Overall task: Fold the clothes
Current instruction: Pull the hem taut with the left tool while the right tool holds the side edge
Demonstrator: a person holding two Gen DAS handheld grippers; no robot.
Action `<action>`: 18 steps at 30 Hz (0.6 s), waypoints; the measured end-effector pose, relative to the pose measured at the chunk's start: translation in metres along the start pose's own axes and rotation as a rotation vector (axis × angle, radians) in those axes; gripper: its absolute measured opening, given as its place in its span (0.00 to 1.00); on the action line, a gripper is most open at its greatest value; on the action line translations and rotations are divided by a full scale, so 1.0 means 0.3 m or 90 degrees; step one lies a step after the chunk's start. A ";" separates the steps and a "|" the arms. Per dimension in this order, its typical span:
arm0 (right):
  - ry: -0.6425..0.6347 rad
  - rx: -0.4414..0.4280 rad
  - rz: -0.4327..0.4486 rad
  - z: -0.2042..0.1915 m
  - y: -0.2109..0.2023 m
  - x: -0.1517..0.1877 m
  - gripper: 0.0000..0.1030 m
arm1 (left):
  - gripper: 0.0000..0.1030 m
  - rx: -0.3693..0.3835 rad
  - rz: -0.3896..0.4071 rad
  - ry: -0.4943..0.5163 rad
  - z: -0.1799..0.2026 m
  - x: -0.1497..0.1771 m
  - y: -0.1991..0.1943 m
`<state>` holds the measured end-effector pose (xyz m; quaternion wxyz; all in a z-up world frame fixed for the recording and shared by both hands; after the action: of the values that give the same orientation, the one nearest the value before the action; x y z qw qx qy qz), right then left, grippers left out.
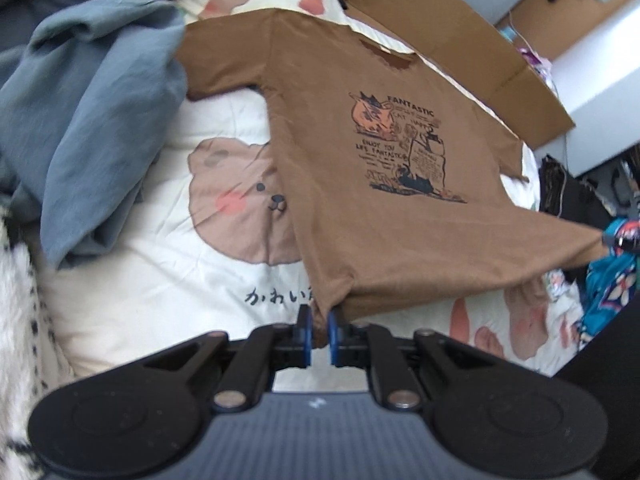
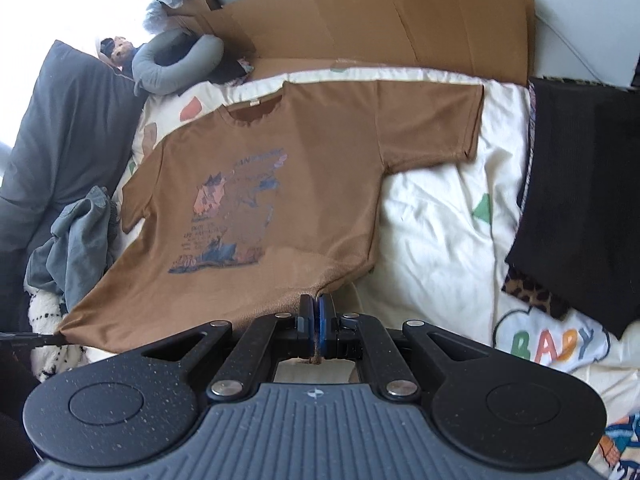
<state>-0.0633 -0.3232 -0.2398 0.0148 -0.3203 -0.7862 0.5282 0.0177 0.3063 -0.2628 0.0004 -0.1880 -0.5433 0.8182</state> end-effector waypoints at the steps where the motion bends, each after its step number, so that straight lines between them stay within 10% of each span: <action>1: 0.005 0.000 -0.008 0.004 -0.003 0.013 0.00 | 0.08 0.002 -0.002 -0.006 -0.008 0.004 -0.003; 18: 0.097 0.047 -0.122 0.206 0.282 0.290 0.00 | 0.07 -0.060 -0.122 -0.051 -0.130 0.139 0.295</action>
<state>-0.1134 -0.3087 -0.3655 0.1363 -0.2823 -0.7897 0.5273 0.0092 0.3134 -0.3674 0.0483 -0.1024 -0.5965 0.7946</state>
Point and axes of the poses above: each gripper's, at about its wrist camera, not at the fingertips, and y roughly the way its jaws point, z to its right, x to its underside, the point moved 4 cm from there along y, roughly the way its jaws point, and after that the axes turned 7 degrees about y, right-handed, at the moved point
